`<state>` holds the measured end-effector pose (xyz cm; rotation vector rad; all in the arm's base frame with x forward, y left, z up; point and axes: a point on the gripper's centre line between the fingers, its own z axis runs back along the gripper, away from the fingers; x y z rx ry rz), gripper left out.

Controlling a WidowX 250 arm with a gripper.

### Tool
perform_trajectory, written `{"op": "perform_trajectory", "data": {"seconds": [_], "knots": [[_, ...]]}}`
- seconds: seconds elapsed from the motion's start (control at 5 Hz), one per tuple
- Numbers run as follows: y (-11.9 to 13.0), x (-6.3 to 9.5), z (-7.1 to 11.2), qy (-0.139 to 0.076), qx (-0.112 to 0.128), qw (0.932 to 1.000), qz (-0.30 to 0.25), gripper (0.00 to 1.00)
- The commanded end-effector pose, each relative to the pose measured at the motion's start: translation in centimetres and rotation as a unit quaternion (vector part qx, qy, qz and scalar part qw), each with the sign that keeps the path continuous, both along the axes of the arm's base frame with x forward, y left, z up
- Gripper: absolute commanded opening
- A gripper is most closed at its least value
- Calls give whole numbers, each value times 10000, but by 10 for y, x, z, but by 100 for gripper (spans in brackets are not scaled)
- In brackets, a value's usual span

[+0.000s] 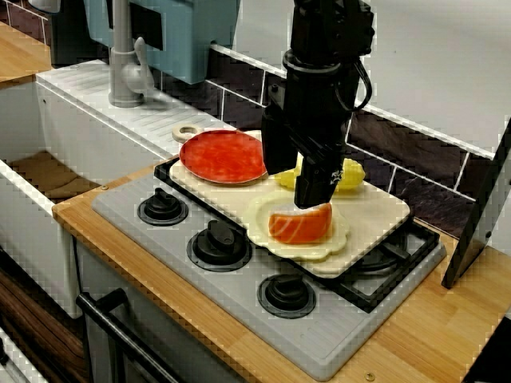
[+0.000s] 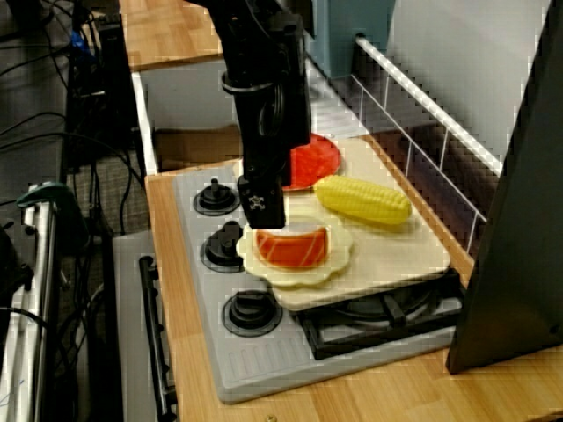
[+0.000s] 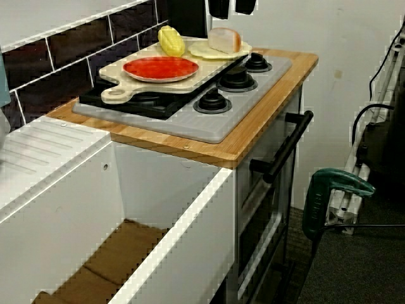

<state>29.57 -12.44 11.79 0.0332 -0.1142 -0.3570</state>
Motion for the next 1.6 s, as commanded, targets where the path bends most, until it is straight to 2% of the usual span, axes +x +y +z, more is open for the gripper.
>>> {"op": "perform_trajectory", "data": {"seconds": [0.0,1.4], "knots": [[7,5,6,-292,-127,9992,246,100],[-15,13,-25,-221,24,9992,323,100]]}}
